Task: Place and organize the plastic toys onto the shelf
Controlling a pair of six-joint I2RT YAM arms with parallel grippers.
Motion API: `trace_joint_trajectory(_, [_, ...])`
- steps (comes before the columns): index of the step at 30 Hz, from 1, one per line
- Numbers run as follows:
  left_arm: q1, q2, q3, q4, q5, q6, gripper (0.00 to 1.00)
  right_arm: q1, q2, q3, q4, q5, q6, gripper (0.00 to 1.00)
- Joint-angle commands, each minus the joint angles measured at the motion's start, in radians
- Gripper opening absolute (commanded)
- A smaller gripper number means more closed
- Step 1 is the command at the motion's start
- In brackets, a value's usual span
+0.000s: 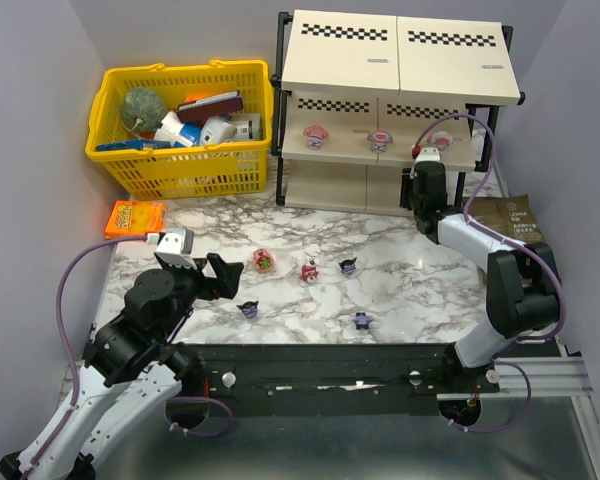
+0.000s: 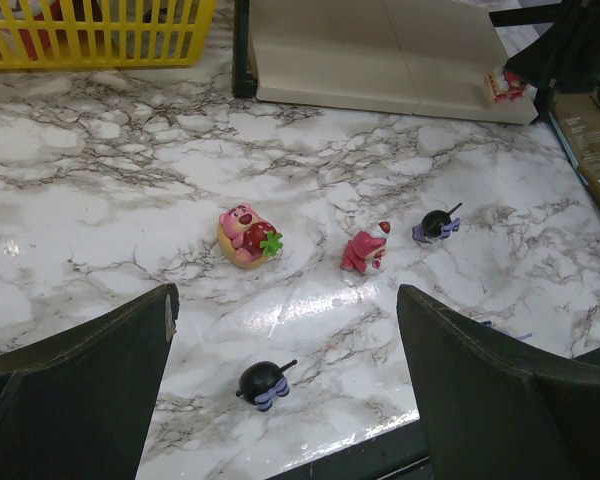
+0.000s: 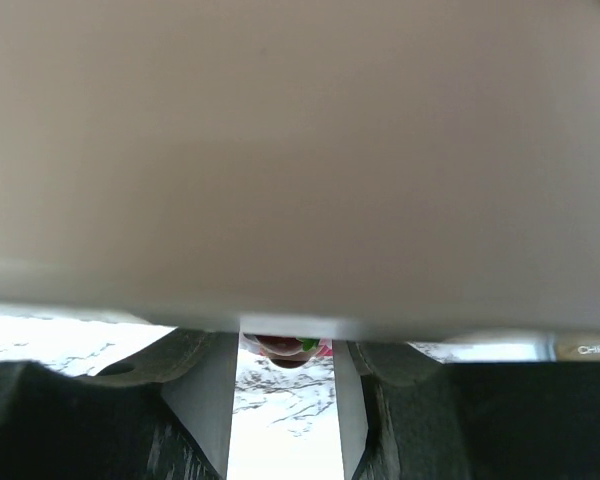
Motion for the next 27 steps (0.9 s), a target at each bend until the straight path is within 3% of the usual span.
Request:
trace_joint_trajectory(1, [0.001,-0.001,-0.011,0.016,0.022,0.01,0.99,-0.005,-0.036,0.025,-0.016,-0.038,0.057,0.18])
trace_joint_trajectory(7, [0.001,-0.003,-0.011,0.018,0.02,0.01,0.99,-0.005,-0.033,0.039,-0.045,-0.033,0.183,0.18])
trace_joint_trajectory(18, [0.001,-0.003,-0.012,0.016,0.018,0.01,0.99,-0.005,0.007,0.086,-0.164,-0.033,0.271,0.18])
trace_joint_trajectory(27, [0.001,-0.001,-0.011,0.018,0.023,0.009,0.99,0.004,-0.182,-0.179,-0.197,-0.048,0.439,0.18])
